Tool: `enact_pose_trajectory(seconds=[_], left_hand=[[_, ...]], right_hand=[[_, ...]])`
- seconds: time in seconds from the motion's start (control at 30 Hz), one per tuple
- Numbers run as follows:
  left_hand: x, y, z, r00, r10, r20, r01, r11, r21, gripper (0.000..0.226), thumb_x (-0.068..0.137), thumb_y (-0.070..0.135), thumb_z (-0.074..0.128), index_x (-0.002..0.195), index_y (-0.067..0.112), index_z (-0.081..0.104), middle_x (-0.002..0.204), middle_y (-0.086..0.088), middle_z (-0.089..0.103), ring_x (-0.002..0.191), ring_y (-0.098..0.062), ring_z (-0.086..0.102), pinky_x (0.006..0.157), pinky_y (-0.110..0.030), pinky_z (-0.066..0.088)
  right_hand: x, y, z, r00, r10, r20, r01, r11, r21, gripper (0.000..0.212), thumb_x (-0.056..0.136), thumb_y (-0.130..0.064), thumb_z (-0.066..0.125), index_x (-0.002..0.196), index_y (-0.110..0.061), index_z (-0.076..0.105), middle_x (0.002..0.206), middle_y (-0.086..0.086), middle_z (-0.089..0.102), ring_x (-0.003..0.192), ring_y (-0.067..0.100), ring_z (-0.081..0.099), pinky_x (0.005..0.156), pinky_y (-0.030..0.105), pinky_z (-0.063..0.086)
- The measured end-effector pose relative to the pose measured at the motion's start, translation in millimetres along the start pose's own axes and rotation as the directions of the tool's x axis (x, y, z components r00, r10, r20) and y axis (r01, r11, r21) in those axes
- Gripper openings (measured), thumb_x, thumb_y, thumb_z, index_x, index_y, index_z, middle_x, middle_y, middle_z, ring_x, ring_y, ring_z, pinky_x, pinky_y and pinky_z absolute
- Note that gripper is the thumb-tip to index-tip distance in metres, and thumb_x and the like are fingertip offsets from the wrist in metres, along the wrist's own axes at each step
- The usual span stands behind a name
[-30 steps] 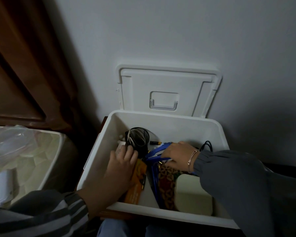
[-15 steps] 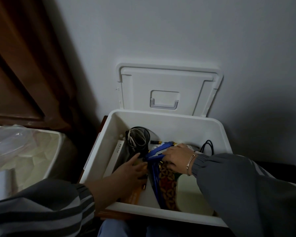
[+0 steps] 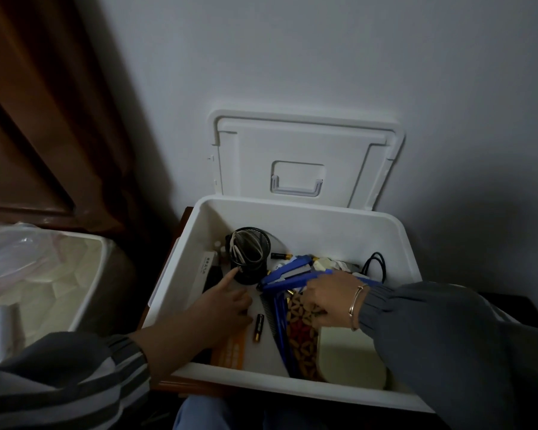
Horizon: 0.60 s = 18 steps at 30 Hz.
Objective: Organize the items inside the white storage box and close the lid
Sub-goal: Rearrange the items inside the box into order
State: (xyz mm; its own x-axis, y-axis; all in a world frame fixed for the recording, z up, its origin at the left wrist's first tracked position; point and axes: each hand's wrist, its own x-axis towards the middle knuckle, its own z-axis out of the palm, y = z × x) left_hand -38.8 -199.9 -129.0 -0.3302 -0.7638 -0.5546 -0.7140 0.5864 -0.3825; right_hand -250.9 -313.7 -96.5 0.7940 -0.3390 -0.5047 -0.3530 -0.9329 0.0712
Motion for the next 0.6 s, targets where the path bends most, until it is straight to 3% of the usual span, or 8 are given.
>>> enact_pose_trajectory(seconds=[0.1,0.2,0.37,0.5,0.6], left_hand=[[-1.4,-1.4,1.2,1.0,-0.003,-0.031,0.002,1.0,-0.024,0.069,0.087,0.025,0.064,0.147,0.028,0.03,0.158,-0.009,0.018,0.147,-0.028,0.01,0.107,-0.062,-0.013],[5.4,2.1,-3.9,0.998,0.049,-0.027,-0.049,0.999,0.012,0.068,0.084,0.018,0.068,0.144,0.02,0.037,0.156,-0.009,0.025,0.146,-0.03,0.011,0.11,-0.062,-0.008],[16.3,7.0,-10.3,0.994,0.11,0.0,-0.109,0.99,0.087,0.06,0.081,0.015,0.068,0.137,0.012,0.047,0.146,-0.013,0.042,0.142,-0.033,0.024,0.112,-0.06,-0.004],[14.8,3.6,-5.2,0.989,0.147,-0.011,-0.144,0.981,0.13,0.066,0.076,0.018,0.076,0.135,0.022,0.048,0.148,-0.012,0.036,0.141,-0.034,0.022,0.111,-0.063,-0.002],[10.8,0.6,-5.3,0.987,0.145,-0.065,-0.141,0.988,0.064,0.062,0.081,0.019,0.07,0.138,0.022,0.045,0.15,-0.013,0.031,0.143,-0.034,0.019,0.112,-0.062,-0.002]], right_hand=[[-13.6,-4.9,5.3,0.977,0.029,0.21,-0.027,1.0,-0.014,0.055,0.084,-0.052,0.058,0.123,-0.013,0.052,0.122,0.007,0.055,0.107,0.029,0.055,0.082,0.038,0.047],[-18.0,-9.4,12.1,0.949,0.033,0.314,-0.012,0.997,-0.071,0.069,0.08,-0.044,0.067,0.136,-0.013,0.038,0.135,0.011,0.045,0.116,0.032,0.047,0.089,0.043,0.045],[-10.8,-12.3,15.5,0.949,0.048,0.312,0.005,0.986,-0.168,0.08,0.076,-0.025,0.075,0.142,-0.013,0.031,0.145,0.016,0.032,0.13,0.034,0.033,0.104,0.047,0.033],[-12.2,-4.2,9.9,0.958,0.013,0.285,0.035,0.986,-0.163,0.082,0.072,-0.038,0.077,0.14,-0.017,0.035,0.143,0.012,0.033,0.129,0.032,0.033,0.106,0.048,0.029],[-20.8,6.1,3.3,0.96,0.014,0.281,0.001,0.999,-0.053,0.071,0.076,-0.042,0.071,0.136,-0.021,0.04,0.139,0.008,0.038,0.126,0.029,0.037,0.103,0.043,0.032]])
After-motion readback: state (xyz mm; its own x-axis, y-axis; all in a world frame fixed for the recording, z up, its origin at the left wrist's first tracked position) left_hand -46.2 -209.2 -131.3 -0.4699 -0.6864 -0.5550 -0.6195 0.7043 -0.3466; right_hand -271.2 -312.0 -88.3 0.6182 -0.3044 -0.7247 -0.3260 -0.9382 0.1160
